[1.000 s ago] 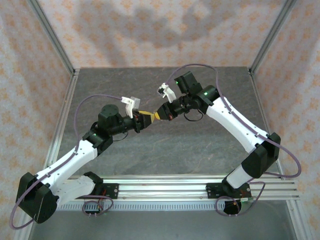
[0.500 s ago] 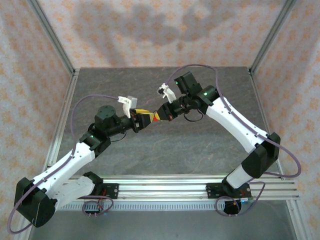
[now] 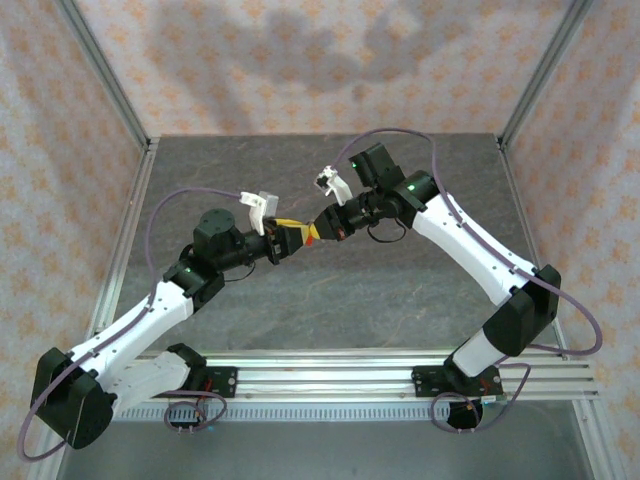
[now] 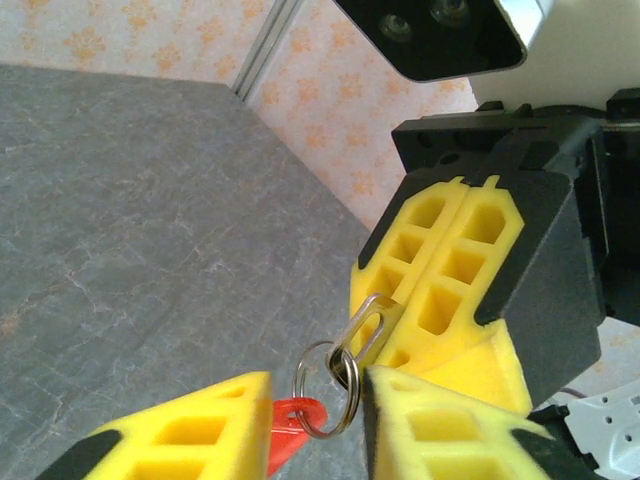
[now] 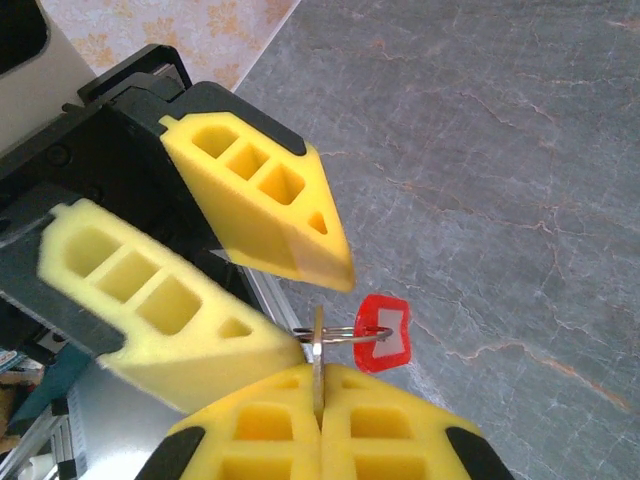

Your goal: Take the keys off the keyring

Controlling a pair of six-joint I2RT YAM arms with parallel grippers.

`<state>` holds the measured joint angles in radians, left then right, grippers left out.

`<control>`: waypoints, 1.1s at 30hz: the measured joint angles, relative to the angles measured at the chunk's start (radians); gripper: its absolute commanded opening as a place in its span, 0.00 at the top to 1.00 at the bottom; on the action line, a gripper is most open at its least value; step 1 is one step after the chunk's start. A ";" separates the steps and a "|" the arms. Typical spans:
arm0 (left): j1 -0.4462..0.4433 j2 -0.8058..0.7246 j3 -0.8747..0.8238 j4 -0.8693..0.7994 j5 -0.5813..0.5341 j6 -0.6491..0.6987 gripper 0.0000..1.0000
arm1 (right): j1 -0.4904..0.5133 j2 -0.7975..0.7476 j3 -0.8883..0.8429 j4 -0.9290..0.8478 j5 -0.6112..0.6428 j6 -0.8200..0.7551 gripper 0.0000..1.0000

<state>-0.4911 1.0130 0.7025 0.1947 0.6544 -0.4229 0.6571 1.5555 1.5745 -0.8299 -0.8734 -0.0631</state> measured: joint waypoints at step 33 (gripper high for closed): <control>-0.006 -0.031 0.016 0.006 0.010 0.002 0.76 | -0.043 -0.004 -0.068 0.070 -0.042 0.067 1.00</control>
<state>-0.4976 0.9821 0.7189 0.2012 0.6647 -0.4213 0.6144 1.5517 1.5066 -0.7597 -0.9154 0.0040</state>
